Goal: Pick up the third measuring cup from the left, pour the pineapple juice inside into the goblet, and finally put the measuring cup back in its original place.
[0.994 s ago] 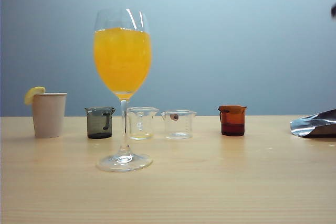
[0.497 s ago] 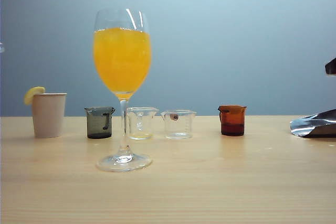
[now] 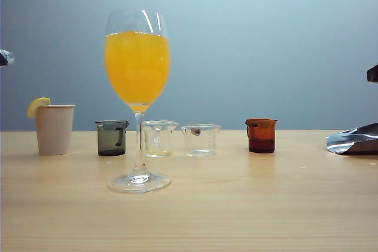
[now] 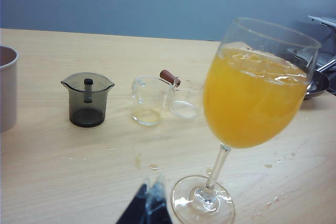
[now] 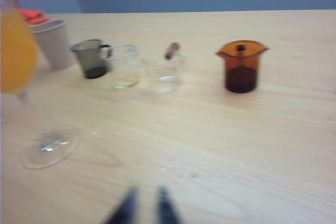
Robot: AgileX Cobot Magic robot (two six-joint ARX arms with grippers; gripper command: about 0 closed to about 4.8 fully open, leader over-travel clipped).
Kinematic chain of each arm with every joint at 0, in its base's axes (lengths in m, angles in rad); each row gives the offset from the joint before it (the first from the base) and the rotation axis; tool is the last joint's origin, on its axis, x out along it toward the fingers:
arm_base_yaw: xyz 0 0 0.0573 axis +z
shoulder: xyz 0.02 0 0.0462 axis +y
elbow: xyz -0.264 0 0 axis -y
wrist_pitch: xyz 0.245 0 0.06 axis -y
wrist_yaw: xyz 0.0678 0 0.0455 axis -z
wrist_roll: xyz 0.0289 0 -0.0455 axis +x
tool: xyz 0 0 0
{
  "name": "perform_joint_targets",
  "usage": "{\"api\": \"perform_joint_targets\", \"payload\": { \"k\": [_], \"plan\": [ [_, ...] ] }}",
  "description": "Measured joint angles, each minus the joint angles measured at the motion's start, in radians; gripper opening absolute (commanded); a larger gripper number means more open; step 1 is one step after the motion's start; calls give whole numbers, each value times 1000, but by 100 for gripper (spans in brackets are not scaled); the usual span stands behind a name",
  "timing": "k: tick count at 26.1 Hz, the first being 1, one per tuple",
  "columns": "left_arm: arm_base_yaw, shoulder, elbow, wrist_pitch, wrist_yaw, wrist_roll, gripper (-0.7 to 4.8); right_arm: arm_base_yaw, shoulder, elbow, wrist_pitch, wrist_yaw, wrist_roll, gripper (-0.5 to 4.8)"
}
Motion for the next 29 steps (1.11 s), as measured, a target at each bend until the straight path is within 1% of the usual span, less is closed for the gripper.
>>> {"api": "perform_joint_targets", "payload": {
  "k": [5, 13, 15, 18, 19, 20, 21, 22, 25, 27, 29],
  "plan": [
    [0, 0, 0, -15, -2, 0, -5, 0, 0, 0, -43, 21, 0, 67],
    [9, 0, 0, -17, 2, -2, -5, 0, 0, 0, -44, 21, 0, 67],
    [76, 0, 0, -18, 27, -2, -5, -20, 0, 0, -44, 18, 0, 67],
    [208, 0, 0, -19, 75, -2, -5, -77, 0, 0, -42, 13, 0, 67],
    [308, 0, 0, -21, 92, -2, -5, -138, 0, 0, -43, 10, 0, 67],
    [366, 0, 0, -20, 91, -2, -5, -176, 0, 0, -43, 8, 0, 67],
    [448, 0, 0, -20, 89, -3, -5, -252, 0, 0, -42, 5, 0, 67],
    [496, 0, 0, -20, 93, -2, -5, -294, 0, 0, -42, 5, 0, 67],
    [593, 0, 0, -19, 80, -3, -5, -385, 0, 0, -42, 9, 0, 67],
    [609, 0, 0, -20, 76, -3, -5, -428, 0, 0, -42, 7, 0, 67],
    [616, 0, 0, -20, 72, -3, -5, -451, 0, 0, -42, 12, 0, 67]
  ]
}}
